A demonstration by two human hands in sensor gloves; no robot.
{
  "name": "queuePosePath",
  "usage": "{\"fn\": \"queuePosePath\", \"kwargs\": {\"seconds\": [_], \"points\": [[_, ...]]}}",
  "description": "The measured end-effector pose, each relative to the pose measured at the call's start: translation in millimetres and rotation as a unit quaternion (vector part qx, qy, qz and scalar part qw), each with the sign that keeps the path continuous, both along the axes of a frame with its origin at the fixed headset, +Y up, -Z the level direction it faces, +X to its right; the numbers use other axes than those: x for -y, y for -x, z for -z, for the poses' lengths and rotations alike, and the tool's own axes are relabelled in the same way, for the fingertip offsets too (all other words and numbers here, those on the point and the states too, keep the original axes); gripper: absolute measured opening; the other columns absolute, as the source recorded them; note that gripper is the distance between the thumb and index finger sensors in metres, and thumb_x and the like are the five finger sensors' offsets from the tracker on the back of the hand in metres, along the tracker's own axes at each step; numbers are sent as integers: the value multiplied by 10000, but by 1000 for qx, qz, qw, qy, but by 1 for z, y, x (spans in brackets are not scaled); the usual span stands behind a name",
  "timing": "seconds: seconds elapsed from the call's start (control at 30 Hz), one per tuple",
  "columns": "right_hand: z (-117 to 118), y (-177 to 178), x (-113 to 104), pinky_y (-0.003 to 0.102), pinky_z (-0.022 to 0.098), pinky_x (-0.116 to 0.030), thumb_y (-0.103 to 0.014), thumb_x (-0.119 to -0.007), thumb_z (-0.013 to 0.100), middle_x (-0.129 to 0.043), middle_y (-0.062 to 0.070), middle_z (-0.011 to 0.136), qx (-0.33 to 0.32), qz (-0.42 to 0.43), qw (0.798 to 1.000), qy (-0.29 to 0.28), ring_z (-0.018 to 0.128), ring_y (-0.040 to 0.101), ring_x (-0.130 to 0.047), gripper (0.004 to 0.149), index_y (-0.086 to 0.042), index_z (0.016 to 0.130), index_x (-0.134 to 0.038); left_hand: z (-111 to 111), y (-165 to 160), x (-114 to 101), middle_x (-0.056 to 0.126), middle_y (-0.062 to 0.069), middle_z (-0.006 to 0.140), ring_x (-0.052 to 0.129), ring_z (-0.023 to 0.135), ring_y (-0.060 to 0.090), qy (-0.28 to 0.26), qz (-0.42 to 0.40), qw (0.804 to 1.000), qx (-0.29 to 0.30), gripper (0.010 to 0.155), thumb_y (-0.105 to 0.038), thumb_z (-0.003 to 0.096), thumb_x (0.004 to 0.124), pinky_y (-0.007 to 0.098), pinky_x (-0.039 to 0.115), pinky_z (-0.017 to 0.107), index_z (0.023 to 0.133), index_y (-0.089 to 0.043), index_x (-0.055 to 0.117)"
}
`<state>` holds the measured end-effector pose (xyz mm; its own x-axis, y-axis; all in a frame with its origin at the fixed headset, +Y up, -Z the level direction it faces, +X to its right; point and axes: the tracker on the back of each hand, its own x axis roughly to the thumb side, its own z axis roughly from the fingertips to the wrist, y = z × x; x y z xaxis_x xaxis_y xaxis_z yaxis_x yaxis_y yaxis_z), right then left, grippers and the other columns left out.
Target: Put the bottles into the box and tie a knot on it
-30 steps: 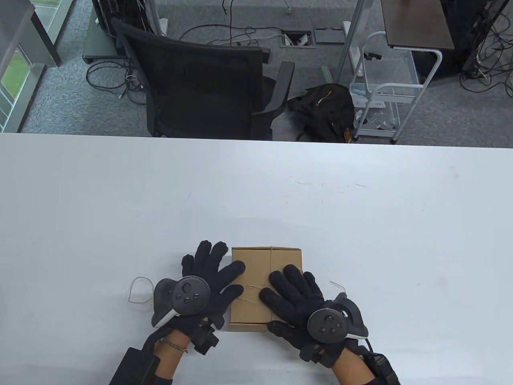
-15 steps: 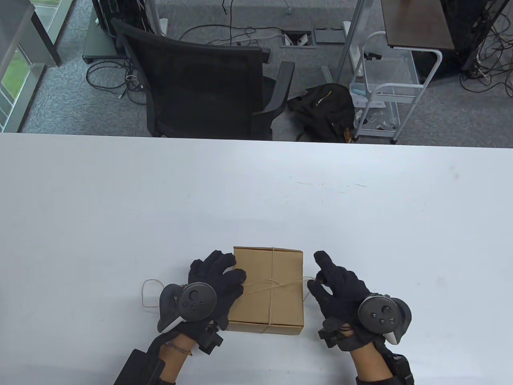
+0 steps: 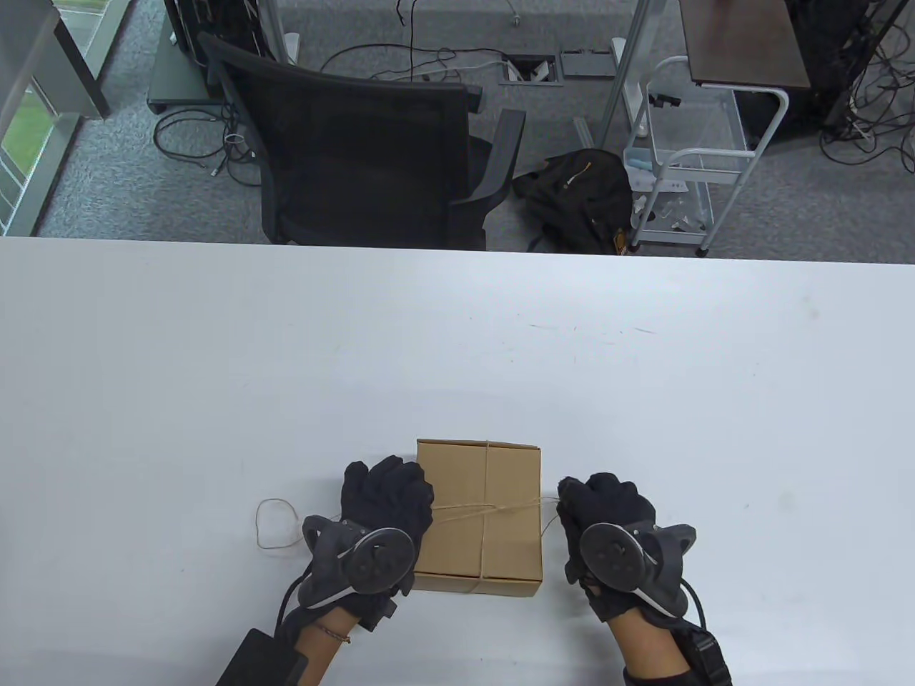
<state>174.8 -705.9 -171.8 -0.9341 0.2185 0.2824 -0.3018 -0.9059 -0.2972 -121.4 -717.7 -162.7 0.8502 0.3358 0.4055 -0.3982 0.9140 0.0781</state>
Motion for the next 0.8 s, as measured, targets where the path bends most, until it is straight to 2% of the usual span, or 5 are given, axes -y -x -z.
{"fn": "queuePosePath", "kwargs": {"seconds": [0.13,0.3,0.43,0.6,0.8], "points": [[-7,-1,-5,661,584,-638,-281,-848,452,-676,246,999,-37,35,998,-28,814,508,-684,383,-120,793,-917,2,14,-5,915,119,943,881,934,452,4,-85,996,-3,483,-325,526,702,799,531,690,965,-129,658],[-11,-3,-8,684,576,-658,-283,-828,459,-700,252,1020,-76,122,989,-36,857,558,-678,390,-114,805,-893,3,24,-10,988,15,755,1008,763,335,9,-141,990,0,481,-333,524,753,776,575,691,963,-146,691],[-10,-8,-7,615,513,-781,-286,-801,468,-900,213,872,-104,187,976,-35,722,453,-898,394,-120,818,-869,4,32,-15,1034,17,735,1036,743,330,-2,-162,987,10,493,-338,503,843,776,588,690,955,-163,758],[-5,-17,-4,444,287,-927,-304,-817,452,-1075,76,478,-100,277,955,-16,342,240,-1057,385,-106,766,-917,6,37,-17,1085,22,714,1076,708,328,-10,-86,995,53,573,-347,439,938,764,630,689,956,-133,815],[4,-31,5,420,224,-928,-291,-836,440,-1076,58,391,-79,314,945,51,247,200,-1044,385,-70,736,-946,4,34,-16,1113,22,662,1096,664,318,-59,22,998,30,546,-337,408,971,757,653,681,917,-154,894]]}}
